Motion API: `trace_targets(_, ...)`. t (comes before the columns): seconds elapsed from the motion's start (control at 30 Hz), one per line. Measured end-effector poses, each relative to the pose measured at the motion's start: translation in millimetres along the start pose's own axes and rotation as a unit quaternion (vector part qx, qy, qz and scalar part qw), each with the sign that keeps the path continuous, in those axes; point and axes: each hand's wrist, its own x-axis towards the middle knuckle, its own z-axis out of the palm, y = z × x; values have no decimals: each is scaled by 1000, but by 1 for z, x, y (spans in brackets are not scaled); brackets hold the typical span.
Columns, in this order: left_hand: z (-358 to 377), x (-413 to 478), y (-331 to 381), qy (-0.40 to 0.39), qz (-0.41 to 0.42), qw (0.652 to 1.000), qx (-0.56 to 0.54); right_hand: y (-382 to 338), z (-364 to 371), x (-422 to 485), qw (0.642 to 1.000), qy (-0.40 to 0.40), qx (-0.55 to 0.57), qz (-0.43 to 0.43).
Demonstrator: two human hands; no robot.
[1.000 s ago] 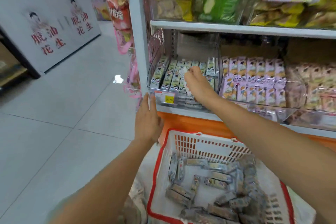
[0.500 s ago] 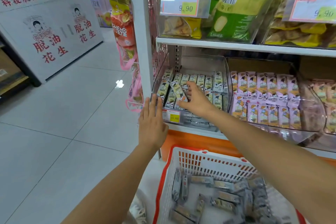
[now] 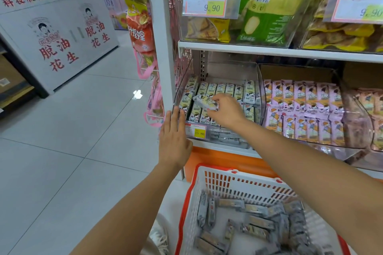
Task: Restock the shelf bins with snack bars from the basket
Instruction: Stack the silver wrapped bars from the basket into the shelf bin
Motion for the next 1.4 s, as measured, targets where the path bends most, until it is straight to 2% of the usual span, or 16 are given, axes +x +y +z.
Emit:
trace_targets(0.2,2,1,3,-3,-7,1000,-1,23,-23,10,998,26,-52,27)
trace_targets(0.33,3,1,3,3,-1,1000,-4,22,-17,6,995,90,-47,13)
trace_targets(0.57,3,1,2,4,0,1000,-11,9,1,-6,996,49,-61,-38)
trace_targets(0.7,3,1,2,8,3,1000,-13,7,3,-5,997,-2,-75,-33)
trace_targets(0.87,3,1,0,21,15,1000,-14,6,-3,-6,999,-25,-16,-25)
trace_targets(1.03,5,1,-3,41,33,999,-7,13,-4,-9,998,-54,-24,-28)
trace_targets(1.4,12,3,-4,69,53,996,28,6,3,36,999,3,8,-42)
